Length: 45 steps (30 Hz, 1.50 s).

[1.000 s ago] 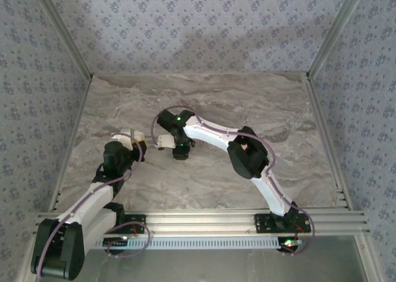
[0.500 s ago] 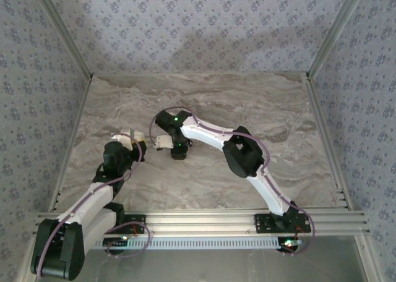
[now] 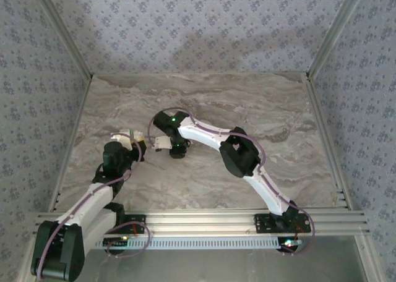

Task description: Insert the wireless bluetooth earbuds into the charging case

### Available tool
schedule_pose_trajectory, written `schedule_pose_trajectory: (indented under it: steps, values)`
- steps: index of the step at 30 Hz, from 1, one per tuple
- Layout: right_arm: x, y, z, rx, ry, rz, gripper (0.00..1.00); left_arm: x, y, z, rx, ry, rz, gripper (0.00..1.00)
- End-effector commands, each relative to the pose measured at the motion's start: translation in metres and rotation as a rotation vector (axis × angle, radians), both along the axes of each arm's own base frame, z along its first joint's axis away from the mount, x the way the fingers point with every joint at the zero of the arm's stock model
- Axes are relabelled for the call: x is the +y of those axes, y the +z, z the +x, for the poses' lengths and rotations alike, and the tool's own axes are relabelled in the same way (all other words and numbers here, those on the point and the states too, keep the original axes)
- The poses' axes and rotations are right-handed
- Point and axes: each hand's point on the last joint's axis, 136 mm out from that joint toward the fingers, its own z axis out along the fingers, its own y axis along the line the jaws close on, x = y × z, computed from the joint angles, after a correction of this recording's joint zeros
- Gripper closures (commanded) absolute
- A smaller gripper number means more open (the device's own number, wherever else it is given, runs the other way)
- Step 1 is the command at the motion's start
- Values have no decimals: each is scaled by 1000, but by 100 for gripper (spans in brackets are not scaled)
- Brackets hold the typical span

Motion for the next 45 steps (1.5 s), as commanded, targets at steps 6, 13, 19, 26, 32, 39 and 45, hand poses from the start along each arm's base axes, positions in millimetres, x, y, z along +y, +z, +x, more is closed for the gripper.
schedule_pose_trajectory:
  steps: [6,13,19,26,32,39,45]
  values:
    - [-19,7,10,13,-59,-24,74,2,4,1,-9,12,-9,89]
    - [-27,36,17,15,-172,99,77,-3,6,0,-14,-14,-24,89]
    - [-36,59,17,57,-308,252,78,-14,12,1,-37,-77,-45,89]
    - [-55,85,13,145,-500,435,79,-39,24,-1,-101,-193,-72,89]
    - [-80,133,23,207,-661,695,80,-68,38,-10,-204,-305,-40,89]
    - [-100,179,19,254,-737,918,80,-103,50,-18,-298,-427,-8,89]
    - [-113,156,18,231,-829,794,75,-106,41,-6,-249,-399,5,90]
